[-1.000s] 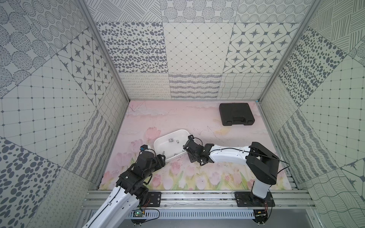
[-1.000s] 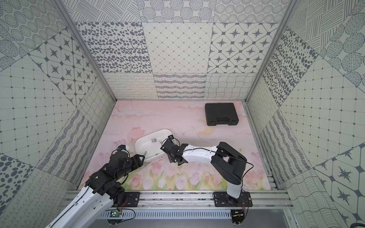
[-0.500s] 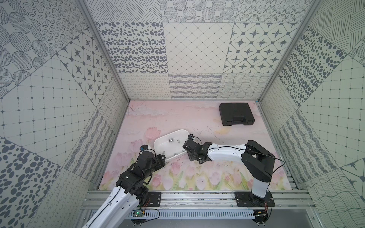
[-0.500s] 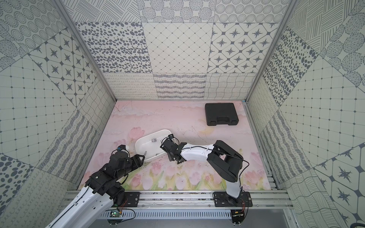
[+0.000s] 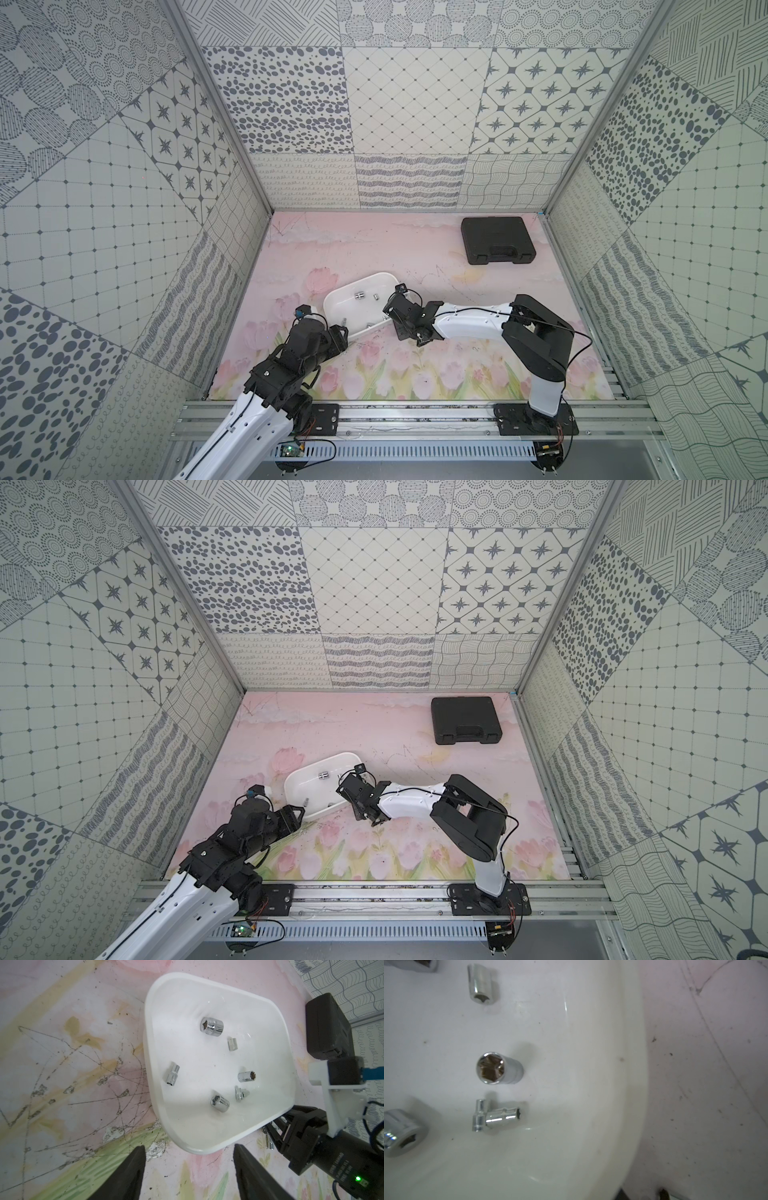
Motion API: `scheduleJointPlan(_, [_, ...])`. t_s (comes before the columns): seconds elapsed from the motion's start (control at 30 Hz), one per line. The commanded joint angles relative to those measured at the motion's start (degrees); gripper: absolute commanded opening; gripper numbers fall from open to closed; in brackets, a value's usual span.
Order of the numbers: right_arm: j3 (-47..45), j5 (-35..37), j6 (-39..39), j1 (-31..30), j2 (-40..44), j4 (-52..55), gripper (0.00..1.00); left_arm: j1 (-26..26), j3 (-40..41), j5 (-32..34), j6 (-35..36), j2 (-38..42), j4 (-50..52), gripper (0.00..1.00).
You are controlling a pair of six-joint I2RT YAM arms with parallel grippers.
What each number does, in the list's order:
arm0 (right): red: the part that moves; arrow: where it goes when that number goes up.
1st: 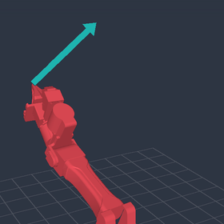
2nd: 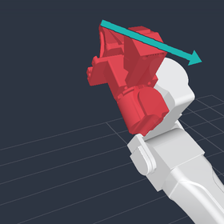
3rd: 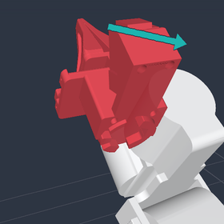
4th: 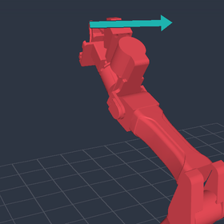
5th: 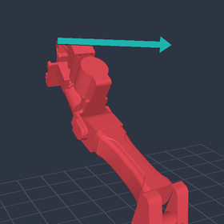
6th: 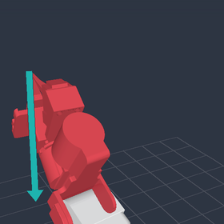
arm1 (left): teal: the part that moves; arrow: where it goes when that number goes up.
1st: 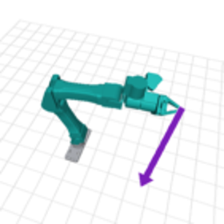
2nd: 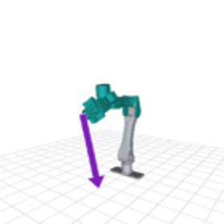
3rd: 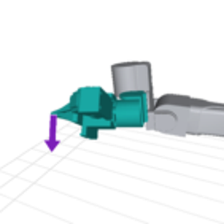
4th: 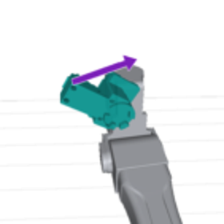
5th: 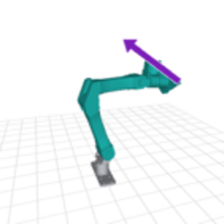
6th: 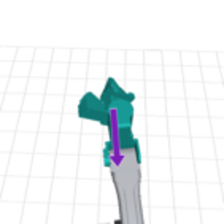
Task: Put the socket on the desktop into the storage box
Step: Pick up the socket head from the center of the board, then place the socket head in the storage box, then pick up the socket head from the center of the board.
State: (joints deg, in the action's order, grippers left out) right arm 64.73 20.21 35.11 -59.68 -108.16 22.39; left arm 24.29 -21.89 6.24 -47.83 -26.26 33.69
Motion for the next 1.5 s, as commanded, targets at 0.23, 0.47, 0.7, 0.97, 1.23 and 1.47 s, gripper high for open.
scheduleJointPlan(0.23, [-1.27, -0.15, 1.00, -0.08, 1.41, -0.99, 0.19, 0.13, 0.31, 0.65, 0.24, -0.11, -1.44, 0.72])
scheduleJointPlan(0.47, [-2.25, -0.18, 0.41, -2.12, 8.48, -0.48, 0.17, 0.23, 0.27, 0.62, 0.22, -0.10, -1.48, 0.72])
scheduleJointPlan(0.7, [-5.71, 0.78, 0.83, -5.74, 19.59, 1.12, 0.16, 0.13, 0.35, 0.74, 0.23, -0.10, -1.44, 0.72])
scheduleJointPlan(0.97, [-0.38, 1.06, -2.48, -5.82, 23.78, -0.01, 0.17, 0.12, 0.31, 0.62, 0.21, -0.09, -1.43, 0.72])
scheduleJointPlan(1.23, [14.26, -4.76, -5.05, -2.28, 4.53, -0.02, 0.18, 0.18, 0.39, 0.41, 0.17, -0.02, -1.45, 0.72])
scheduleJointPlan(1.47, [19.38, -7.31, -4.28, 0.86, -5.46, 0.00, 0.23, 0.14, 0.44, 0.13, 0.03, 0.04, -1.53, 0.72])
